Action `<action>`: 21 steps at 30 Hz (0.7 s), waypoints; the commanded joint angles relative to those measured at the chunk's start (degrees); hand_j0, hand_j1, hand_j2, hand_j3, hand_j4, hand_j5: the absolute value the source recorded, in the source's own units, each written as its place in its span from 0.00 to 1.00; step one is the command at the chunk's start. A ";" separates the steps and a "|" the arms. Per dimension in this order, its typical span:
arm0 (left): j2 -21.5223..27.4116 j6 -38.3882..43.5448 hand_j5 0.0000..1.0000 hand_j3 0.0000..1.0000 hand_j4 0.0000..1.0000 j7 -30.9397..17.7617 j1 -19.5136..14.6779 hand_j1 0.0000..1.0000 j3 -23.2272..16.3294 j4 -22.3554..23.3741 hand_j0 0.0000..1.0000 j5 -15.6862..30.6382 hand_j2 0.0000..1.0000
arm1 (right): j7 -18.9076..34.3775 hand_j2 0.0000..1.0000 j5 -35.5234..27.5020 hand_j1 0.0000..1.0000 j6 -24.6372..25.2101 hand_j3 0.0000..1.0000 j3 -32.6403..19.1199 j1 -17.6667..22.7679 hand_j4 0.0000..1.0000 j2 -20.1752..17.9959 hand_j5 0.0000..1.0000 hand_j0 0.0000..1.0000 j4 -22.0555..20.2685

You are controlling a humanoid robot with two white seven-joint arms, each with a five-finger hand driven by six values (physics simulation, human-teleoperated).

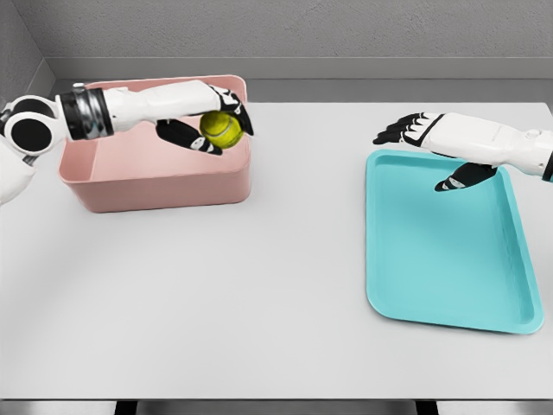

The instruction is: Put the tennis from the blue tray into the pink basket with both arms

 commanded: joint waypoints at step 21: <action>-1.09 0.18 1.00 1.00 1.00 1.01 1.23 1.00 5.96 9.86 1.00 -2.28 1.00 | 0.01 1.00 -0.29 1.00 0.16 1.00 -0.09 0.00 1.00 -0.06 1.00 1.00 0.43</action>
